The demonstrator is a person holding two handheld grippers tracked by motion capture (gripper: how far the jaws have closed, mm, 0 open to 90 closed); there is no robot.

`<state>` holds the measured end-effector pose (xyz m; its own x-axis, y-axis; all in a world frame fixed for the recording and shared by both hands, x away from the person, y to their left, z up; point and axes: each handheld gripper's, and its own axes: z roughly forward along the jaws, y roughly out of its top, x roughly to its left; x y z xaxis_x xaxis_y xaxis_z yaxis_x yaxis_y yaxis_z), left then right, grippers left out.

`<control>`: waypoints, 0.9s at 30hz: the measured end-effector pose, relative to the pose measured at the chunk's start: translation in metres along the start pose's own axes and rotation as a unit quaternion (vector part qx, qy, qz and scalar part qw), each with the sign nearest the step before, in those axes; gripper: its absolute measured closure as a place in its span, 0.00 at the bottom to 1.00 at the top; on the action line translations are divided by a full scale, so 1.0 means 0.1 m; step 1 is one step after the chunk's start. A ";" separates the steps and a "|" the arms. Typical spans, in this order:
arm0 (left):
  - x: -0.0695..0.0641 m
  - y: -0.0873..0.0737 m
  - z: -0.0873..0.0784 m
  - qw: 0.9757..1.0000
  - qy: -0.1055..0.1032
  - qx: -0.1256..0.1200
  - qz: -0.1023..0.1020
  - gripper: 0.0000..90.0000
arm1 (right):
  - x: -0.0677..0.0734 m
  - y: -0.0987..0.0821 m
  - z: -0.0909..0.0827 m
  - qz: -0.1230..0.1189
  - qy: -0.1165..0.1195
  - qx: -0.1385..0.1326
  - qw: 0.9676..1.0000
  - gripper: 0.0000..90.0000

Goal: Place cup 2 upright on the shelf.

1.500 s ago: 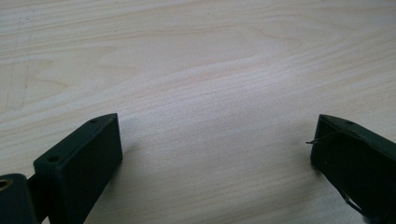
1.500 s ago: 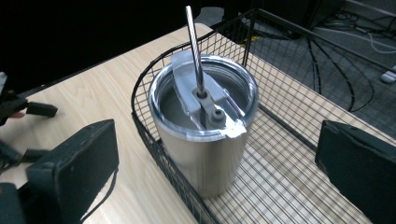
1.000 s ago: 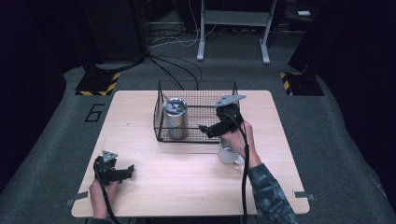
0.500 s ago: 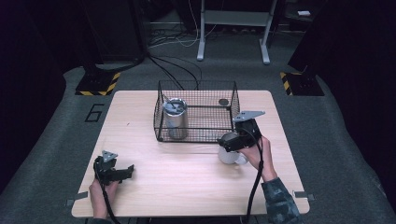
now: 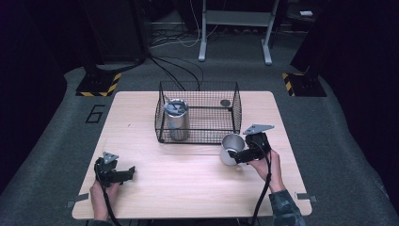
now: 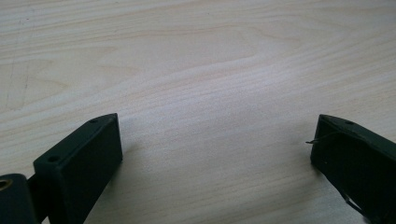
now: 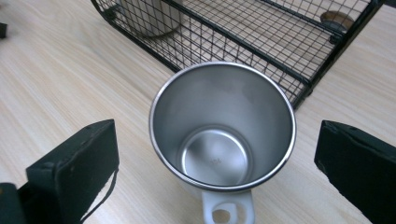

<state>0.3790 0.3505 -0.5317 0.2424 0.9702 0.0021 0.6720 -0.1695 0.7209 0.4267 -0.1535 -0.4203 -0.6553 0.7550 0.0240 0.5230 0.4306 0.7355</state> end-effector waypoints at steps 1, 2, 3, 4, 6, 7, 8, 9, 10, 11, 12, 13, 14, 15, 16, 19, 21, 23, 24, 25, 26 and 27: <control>0.00 0.00 0.00 1.000 0.000 0.000 0.000 0.02 | -0.01 -0.01 0.02 0.001 0.000 0.003 1.000 0.00; 0.00 0.00 0.00 1.000 0.000 0.000 0.000 0.02 | -0.03 -0.02 0.04 -0.003 -0.001 0.002 1.000 0.00; 0.00 0.00 0.00 1.000 0.000 0.000 0.000 0.02 | -0.03 -0.03 0.06 0.002 0.000 0.006 1.000 0.00; 0.00 0.00 0.00 1.000 0.000 0.000 0.000 0.02 | -0.05 -0.03 0.10 0.000 0.000 0.008 1.000 0.00; 0.00 0.00 0.00 1.000 0.000 0.000 0.000 0.02 | -0.05 -0.04 0.14 0.005 -0.003 0.016 1.000 0.00; 0.00 0.00 0.00 1.000 0.000 0.000 0.000 0.02 | -0.05 -0.04 0.16 0.008 -0.005 0.015 1.000 0.00; 0.00 0.00 0.00 1.000 0.000 0.000 0.000 0.02 | -0.05 -0.04 0.16 0.008 -0.005 0.015 1.000 0.00; 0.00 0.00 0.00 1.000 0.000 0.000 0.000 0.02 | -0.06 -0.04 0.18 0.006 -0.003 0.015 1.000 0.00; 0.00 0.00 0.00 1.000 0.000 0.000 0.000 0.02 | -0.07 -0.04 0.20 0.002 -0.002 0.014 1.000 0.00; 0.00 0.00 0.00 1.000 0.000 0.000 0.000 0.02 | -0.07 -0.03 0.22 0.003 -0.002 0.016 1.000 0.00; 0.00 0.00 0.00 1.000 0.000 0.000 0.000 0.02 | -0.06 -0.03 0.24 0.004 -0.006 0.019 1.000 0.00; 0.00 0.00 0.00 1.000 0.000 0.000 0.000 0.02 | -0.06 -0.03 0.26 0.000 -0.009 0.018 1.000 0.00; 0.00 0.00 0.00 1.000 0.000 0.000 0.000 0.02 | -0.06 -0.03 0.26 0.000 -0.009 0.018 1.000 0.00; 0.00 0.00 0.00 1.000 0.000 0.000 0.000 0.02 | -0.06 -0.02 0.28 0.001 -0.008 0.023 1.000 0.00; 0.00 0.00 0.00 1.000 0.000 0.000 0.000 0.02 | -0.06 -0.02 0.29 0.001 -0.008 0.023 1.000 0.00; 0.00 0.00 0.00 1.000 0.000 0.000 0.000 0.02 | -0.04 0.00 0.35 0.002 -0.013 0.031 0.999 0.01; 0.00 0.00 0.00 1.000 0.000 0.000 0.000 0.02 | -0.03 0.01 0.37 -0.001 -0.012 0.036 0.999 0.03; 0.00 0.00 0.00 1.000 0.000 0.000 0.000 0.02 | -0.03 0.01 0.37 -0.003 -0.011 0.035 0.999 0.04; 0.00 0.00 0.00 1.000 0.000 0.000 0.000 0.02 | -0.02 0.01 0.38 -0.001 -0.014 0.037 0.999 0.05; 0.00 0.00 0.00 1.000 0.000 0.000 0.000 0.02 | -0.02 0.01 0.37 -0.002 -0.015 0.037 0.999 0.05; 0.00 0.00 0.00 1.000 0.000 0.000 0.000 0.02 | -0.02 0.01 0.37 -0.002 -0.015 0.037 0.999 0.05; 0.00 0.00 0.00 1.000 0.000 0.000 0.000 0.02 | -0.02 0.01 0.37 -0.002 -0.015 0.038 0.999 0.05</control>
<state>0.3790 0.3505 -0.5317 0.2421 0.9702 0.0021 0.6720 -0.1693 0.7209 0.4488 -0.1359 -0.4450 -0.6410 0.7676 0.0006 0.5615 0.4683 0.6822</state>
